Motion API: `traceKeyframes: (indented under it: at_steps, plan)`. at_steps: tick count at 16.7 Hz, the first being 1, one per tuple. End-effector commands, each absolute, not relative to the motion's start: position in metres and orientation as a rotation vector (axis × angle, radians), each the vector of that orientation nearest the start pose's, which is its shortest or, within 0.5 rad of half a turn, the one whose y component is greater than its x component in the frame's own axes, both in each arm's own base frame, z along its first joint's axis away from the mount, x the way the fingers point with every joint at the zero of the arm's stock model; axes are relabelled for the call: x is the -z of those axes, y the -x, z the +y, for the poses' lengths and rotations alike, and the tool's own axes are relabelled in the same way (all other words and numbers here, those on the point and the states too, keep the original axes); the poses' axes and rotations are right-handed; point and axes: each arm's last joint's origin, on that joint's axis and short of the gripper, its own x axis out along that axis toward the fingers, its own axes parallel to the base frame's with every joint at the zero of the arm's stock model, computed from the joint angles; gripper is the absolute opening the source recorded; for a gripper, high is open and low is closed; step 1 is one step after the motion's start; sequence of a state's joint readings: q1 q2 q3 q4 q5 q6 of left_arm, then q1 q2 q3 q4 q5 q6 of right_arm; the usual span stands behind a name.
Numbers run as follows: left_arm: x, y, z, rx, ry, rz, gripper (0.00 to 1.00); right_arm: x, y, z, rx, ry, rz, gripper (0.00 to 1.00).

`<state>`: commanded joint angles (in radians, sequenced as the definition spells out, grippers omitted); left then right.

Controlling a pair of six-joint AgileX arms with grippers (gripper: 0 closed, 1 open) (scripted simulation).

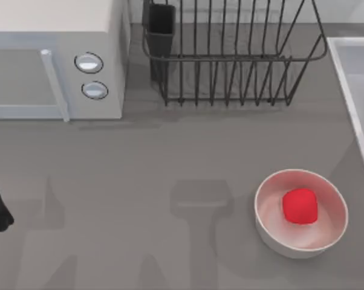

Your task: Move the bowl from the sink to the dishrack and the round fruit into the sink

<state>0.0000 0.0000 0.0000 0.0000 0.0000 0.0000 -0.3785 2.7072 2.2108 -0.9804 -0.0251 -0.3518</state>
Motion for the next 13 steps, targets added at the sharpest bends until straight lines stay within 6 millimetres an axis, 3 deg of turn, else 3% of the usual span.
traceKeyframes:
  at_steps: [7,13]
  plan:
    - [-0.1600,-0.1057,-0.0012,0.000,0.000,0.000,1.00,-0.0484,-0.4847,-0.1845,0.008,-0.007,1.471,0.02]
    - [-0.1600,-0.1057,-0.0012,0.000,0.000,0.000,1.00,-0.0484,-0.4847,-0.1845,0.008,-0.007,1.471,0.00]
